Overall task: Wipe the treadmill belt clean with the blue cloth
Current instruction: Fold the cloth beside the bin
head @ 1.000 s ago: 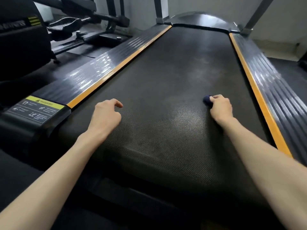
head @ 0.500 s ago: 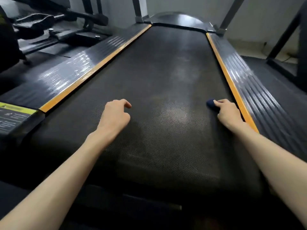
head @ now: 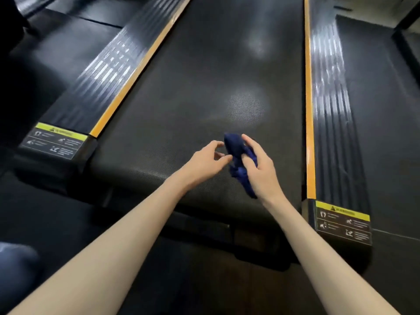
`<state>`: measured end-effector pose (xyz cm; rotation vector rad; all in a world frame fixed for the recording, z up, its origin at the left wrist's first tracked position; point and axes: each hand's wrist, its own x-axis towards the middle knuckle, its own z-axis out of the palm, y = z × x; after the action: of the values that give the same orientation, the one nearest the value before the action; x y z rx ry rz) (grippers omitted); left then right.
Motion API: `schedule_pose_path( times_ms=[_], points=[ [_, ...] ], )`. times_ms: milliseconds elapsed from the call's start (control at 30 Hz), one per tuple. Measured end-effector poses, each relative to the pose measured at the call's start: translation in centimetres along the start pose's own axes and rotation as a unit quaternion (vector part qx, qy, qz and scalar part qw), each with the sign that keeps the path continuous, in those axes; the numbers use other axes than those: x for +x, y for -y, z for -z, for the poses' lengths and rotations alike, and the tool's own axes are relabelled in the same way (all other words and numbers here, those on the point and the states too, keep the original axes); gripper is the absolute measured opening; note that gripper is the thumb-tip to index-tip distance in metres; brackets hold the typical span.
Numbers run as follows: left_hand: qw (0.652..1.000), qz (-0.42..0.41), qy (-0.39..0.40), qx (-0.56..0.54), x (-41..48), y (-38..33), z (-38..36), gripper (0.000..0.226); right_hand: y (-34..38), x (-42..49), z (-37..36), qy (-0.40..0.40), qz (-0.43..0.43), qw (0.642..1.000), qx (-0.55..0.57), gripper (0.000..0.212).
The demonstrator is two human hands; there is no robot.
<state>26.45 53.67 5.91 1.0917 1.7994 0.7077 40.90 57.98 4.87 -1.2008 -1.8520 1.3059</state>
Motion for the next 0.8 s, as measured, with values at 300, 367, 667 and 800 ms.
schedule_pose_path(
  times_ms=[300,367,667,800],
  points=[
    [0.969,0.088,-0.016,-0.230,-9.9,-2.7,4.7,0.021,8.7,-5.7,-1.1,0.211,-0.200,0.934,0.208,0.029],
    [0.966,0.086,-0.037,-0.242,-12.0,-2.9,6.3,0.009,9.8,-6.1,-1.2,0.231,-0.204,0.930,0.199,0.049],
    [0.952,0.122,-0.115,-0.257,-20.6,0.2,12.1,0.025,14.5,-9.0,-6.1,0.241,-0.220,0.938,0.115,0.025],
    [0.929,0.167,-0.130,-0.305,-25.3,3.0,13.7,0.023,16.7,-11.4,-8.8,0.206,-0.146,0.966,0.049,0.023]
  ],
)
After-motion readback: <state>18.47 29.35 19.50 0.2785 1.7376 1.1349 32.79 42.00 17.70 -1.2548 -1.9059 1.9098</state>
